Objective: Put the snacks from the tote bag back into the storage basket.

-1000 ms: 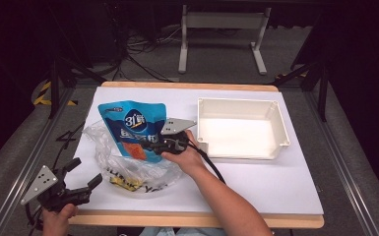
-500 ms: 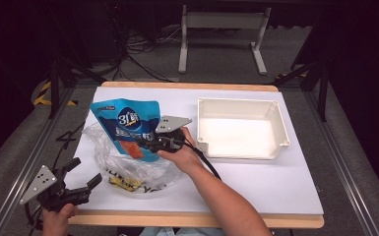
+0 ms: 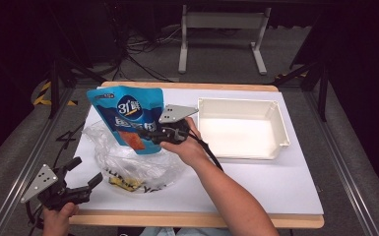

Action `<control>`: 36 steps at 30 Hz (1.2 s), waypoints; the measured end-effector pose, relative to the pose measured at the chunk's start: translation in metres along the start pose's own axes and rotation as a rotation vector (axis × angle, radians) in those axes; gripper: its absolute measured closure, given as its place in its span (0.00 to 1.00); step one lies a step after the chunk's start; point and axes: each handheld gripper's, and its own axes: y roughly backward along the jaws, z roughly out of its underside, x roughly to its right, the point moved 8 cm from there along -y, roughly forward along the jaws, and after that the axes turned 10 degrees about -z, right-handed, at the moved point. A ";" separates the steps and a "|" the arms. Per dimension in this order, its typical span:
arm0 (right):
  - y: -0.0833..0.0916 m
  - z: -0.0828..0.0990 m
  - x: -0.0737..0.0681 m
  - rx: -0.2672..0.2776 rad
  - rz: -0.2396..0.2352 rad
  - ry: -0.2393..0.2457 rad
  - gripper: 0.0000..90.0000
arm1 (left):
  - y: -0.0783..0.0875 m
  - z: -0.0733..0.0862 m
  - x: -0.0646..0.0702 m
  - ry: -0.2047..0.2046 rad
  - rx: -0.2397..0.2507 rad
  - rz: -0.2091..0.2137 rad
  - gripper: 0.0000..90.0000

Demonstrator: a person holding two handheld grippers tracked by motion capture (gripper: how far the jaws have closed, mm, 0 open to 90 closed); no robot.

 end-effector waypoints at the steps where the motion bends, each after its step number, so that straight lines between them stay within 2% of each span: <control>1: 0.002 -0.003 0.001 0.002 0.003 0.002 0.64 | 0.000 0.000 0.000 0.001 0.000 0.000 0.06; 12: 0.020 -0.024 0.003 0.011 -0.003 0.005 0.64 | -0.001 0.000 -0.001 0.002 -0.011 0.001 0.06; 17: 0.027 -0.032 0.004 0.014 -0.020 0.011 0.64 | -0.001 0.001 0.000 -0.004 -0.017 0.001 0.06; 22: 0.036 -0.040 0.003 0.020 -0.025 0.016 0.64 | -0.002 0.000 0.000 -0.001 -0.010 0.001 0.06; 30: 0.050 -0.043 0.006 0.017 -0.019 0.013 0.64 | -0.002 0.001 0.000 -0.001 -0.013 0.002 0.06; 36: 0.070 -0.041 0.013 0.007 0.008 0.016 0.64 | -0.002 0.001 0.000 -0.002 -0.016 -0.003 0.06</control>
